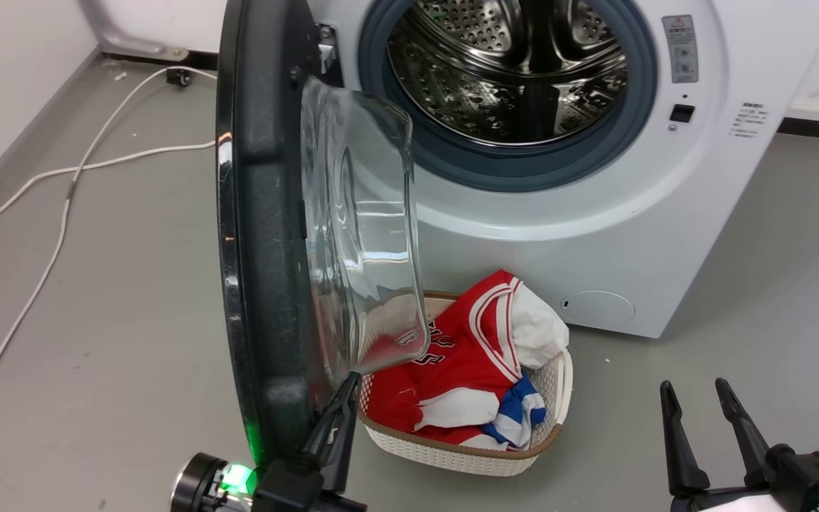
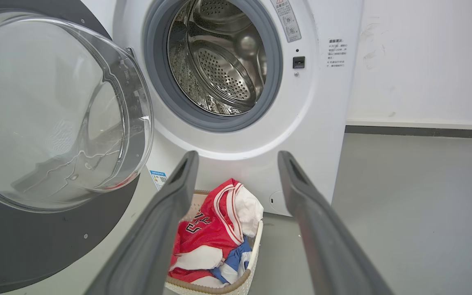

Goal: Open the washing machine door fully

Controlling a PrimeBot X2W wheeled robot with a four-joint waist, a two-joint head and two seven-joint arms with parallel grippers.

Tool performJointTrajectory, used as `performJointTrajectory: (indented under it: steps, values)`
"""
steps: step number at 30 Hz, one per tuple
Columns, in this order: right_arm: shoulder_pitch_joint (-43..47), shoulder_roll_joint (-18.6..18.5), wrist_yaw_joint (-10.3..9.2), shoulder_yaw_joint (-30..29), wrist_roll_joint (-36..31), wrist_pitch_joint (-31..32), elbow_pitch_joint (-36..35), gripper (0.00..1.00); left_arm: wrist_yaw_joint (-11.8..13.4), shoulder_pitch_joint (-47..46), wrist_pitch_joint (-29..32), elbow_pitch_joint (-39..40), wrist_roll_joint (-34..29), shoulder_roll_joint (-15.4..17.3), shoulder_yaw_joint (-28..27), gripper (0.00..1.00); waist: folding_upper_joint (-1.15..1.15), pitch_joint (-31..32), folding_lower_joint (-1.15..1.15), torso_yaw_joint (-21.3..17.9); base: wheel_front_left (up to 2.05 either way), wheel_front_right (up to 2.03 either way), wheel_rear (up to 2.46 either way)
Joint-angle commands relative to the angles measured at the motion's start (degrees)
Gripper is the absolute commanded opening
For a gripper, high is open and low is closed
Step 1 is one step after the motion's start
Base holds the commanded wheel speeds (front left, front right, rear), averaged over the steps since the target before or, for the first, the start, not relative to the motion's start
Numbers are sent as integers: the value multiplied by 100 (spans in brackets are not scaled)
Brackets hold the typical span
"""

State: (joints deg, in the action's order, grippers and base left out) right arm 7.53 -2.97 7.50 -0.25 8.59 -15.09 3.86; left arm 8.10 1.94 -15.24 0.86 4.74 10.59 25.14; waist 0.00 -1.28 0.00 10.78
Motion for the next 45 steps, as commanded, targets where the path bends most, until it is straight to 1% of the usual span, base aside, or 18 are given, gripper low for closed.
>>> performJointTrajectory:
  steps: [1,11,16,17,18,22,23,27,34,39,40,41,45]
  values:
    - [38,18,-1,10,-18,-10,1,100,72,104,16,18,22,74,-130,0,0,-16,0,95,0,0,0]
    - [-43,18,-1,-5,-54,-10,-1,100,283,312,16,135,158,205,-745,0,0,-144,0,309,0,0,0]
    - [-89,18,-1,21,-67,-10,8,100,349,377,15,120,312,321,-1218,0,0,-207,0,347,0,0,0]
    - [-122,18,-1,37,-84,-10,2,100,367,338,16,102,448,364,-1522,0,0,-250,0,332,0,0,0]
    - [-139,18,-1,43,-95,-10,-4,100,385,334,16,86,479,378,-1629,0,0,-267,0,324,0,0,0]
    - [-192,17,-1,25,-122,-10,-31,100,457,334,16,60,568,347,-1952,0,0,-355,0,285,0,0,0]
    - [-230,17,-1,7,-167,-10,-46,100,465,225,16,-6,642,364,-2221,0,0,-451,0,263,0,0,0]
    - [-310,17,-1,-9,-208,-10,-70,100,462,60,16,-104,737,359,-2590,0,0,-579,0,231,0,0,0]
    - [-424,17,-1,-23,-228,-10,-76,100,390,-180,16,-370,870,465,-3285,0,0,-738,0,171,0,0,0]
    - [-456,17,-1,-54,-257,-10,-87,100,264,-404,16,-556,937,520,-3665,0,0,-834,0,162,0,0,0]
    - [-470,17,-1,-57,-264,-10,-90,100,232,-448,16,-602,941,542,-3727,0,0,-858,0,160,0,0,0]
    - [-529,17,-1,-64,-303,-10,-101,100,112,-629,16,-771,977,596,-3870,0,0,-946,0,159,0,0,0]
    - [-582,18,-1,-68,-352,-10,-112,100,-89,-933,17,-1172,1091,694,-4057,0,0,-1075,0,164,0,0,0]
